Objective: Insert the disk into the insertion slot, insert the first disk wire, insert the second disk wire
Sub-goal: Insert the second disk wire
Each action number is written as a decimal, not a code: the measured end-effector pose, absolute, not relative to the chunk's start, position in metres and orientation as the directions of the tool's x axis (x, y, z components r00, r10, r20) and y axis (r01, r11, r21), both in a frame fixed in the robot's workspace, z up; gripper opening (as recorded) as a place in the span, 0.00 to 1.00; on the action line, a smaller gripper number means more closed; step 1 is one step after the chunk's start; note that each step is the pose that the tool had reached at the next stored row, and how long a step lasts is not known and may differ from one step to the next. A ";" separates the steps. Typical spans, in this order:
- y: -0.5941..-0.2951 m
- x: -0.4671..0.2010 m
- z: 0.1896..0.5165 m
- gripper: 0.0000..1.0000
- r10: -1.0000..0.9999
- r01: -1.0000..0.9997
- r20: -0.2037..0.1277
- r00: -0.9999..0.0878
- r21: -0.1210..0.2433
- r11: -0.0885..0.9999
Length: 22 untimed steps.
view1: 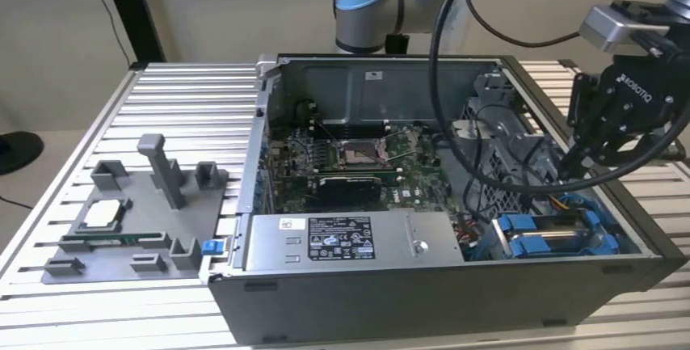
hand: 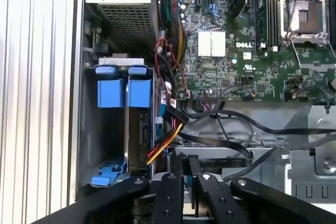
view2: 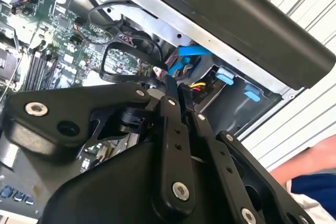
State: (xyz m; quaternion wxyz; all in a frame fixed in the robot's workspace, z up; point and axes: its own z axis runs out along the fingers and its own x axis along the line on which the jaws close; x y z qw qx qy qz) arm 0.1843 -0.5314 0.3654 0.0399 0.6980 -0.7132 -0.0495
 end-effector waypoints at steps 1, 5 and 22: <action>-0.532 0.183 0.366 0.00 -1.000 -0.992 -0.013 -0.022 0.123 0.020; -0.535 0.174 0.366 0.00 -1.000 -0.994 -0.017 -0.022 0.108 0.020; -0.556 0.155 0.366 0.00 -0.999 -0.997 -0.037 -0.022 0.073 0.020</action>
